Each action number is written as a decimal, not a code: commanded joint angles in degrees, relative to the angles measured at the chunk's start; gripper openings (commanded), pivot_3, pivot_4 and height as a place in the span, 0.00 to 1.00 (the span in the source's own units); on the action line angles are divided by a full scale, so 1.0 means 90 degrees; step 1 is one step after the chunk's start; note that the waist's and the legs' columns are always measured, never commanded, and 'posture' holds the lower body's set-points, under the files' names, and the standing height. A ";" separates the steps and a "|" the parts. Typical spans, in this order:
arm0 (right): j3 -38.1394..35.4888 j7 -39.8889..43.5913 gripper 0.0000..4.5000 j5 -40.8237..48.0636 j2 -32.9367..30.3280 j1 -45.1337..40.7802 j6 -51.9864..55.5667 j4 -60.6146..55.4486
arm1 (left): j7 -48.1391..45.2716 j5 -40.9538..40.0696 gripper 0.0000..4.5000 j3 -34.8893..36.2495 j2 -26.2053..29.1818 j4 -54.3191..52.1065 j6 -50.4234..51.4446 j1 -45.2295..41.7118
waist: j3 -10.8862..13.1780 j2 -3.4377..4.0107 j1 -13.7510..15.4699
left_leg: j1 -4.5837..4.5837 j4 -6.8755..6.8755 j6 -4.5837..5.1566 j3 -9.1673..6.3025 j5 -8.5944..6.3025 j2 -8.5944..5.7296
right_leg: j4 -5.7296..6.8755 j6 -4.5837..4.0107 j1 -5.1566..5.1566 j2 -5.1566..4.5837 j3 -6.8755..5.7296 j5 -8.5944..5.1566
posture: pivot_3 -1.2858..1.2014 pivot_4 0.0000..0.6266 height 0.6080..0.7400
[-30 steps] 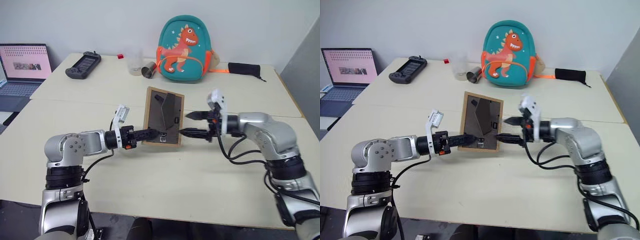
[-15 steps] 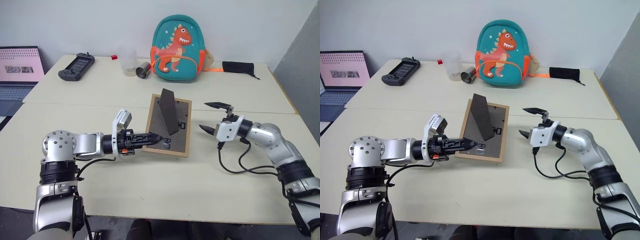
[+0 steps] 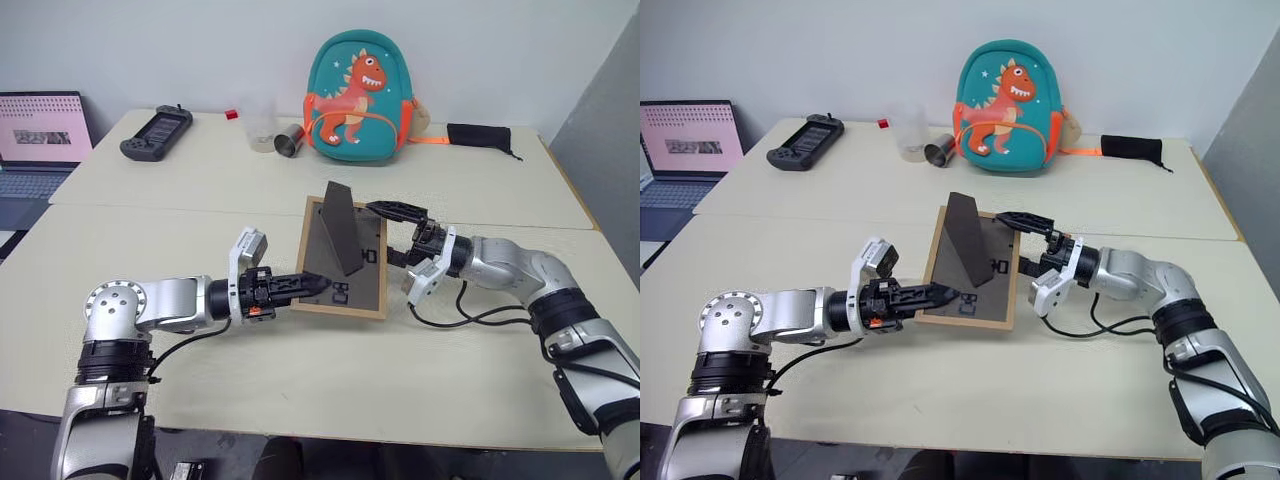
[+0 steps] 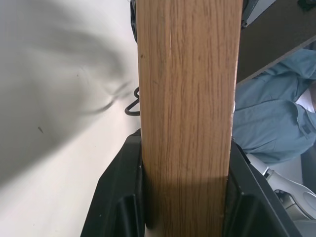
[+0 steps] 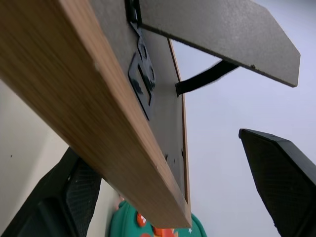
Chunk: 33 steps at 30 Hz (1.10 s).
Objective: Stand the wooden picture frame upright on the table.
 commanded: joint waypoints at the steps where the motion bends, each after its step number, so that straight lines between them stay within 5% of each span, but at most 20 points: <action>1: 0.0040 -0.0095 0.79 0.0194 -0.0011 -0.0055 -0.0269 0.0005 | 0.0006 -0.0417 0.29 -0.0147 0.0114 -0.0337 -0.0277 0.0053 | 0.0000 0.0000 0.0003 | 0.0000 0.0000 0.0000 0.0001 0.0000 -0.0001 | 0.0000 0.0000 0.0000 0.0000 0.0002 0.0000 | 0.52 0.24 1.00; 7: 0.0032 -0.0291 0.44 0.0050 0.0013 -0.0128 -0.0198 -0.0006 | -0.0136 -0.0417 0.29 -0.0300 0.0253 -0.0475 -0.0364 0.0126 | 0.0000 0.0000 0.0002 | 0.0004 0.0005 -0.0001 0.0000 0.0001 -0.0002 | 0.0008 0.0000 -0.0001 0.0001 0.0002 0.0000 | 0.52 0.24 1.00; 13: 0.0042 -0.0280 0.38 0.0047 -0.0035 -0.0112 -0.0215 0.0006 | -0.0186 -0.0417 0.29 -0.0486 0.0412 -0.0583 -0.0452 0.0166 | 0.0000 0.0000 0.0002 | 0.0009 0.0003 -0.0001 0.0002 0.0001 -0.0003 | 0.0009 0.0000 0.0000 0.0002 0.0005 0.0000 | 0.52 0.24 1.00; 24: 0.0022 -0.0075 0.29 0.0378 -0.0237 -0.0082 -0.0222 0.0215 | -0.0764 0.0285 0.87 -0.0130 0.1142 -0.0258 -0.0673 -0.0195 | 0.0000 0.0000 0.0001 | 0.0010 0.0004 -0.0001 0.0001 0.0001 -0.0004 | 0.0010 0.0000 0.0001 0.0003 0.0004 0.0000 | 0.52 0.24 1.00; 29: 0.0178 0.2197 0.29 0.3347 -0.0114 0.0154 0.0587 0.0348 | -0.2458 0.2743 1.00 0.0234 0.2300 -0.0925 -0.1532 -0.0307 | 0.0003 -0.0002 -0.0049 | 0.0009 -0.0003 -0.0001 0.0003 0.0002 0.0003 | 0.0003 -0.0006 0.0002 0.0009 0.0004 0.0003 | 0.52 0.24 1.00; 33: -0.0177 0.4493 0.29 0.5929 0.0348 0.0391 0.3445 -0.0691 | -0.3023 0.4262 1.00 0.0250 0.2568 -0.1815 -0.2540 0.0144 | 0.0007 0.0005 -0.0062 | 0.0010 -0.0009 -0.0002 0.0016 0.0002 0.0010 | -0.0009 -0.0007 0.0014 0.0002 0.0005 0.0004 | 0.52 0.24 1.00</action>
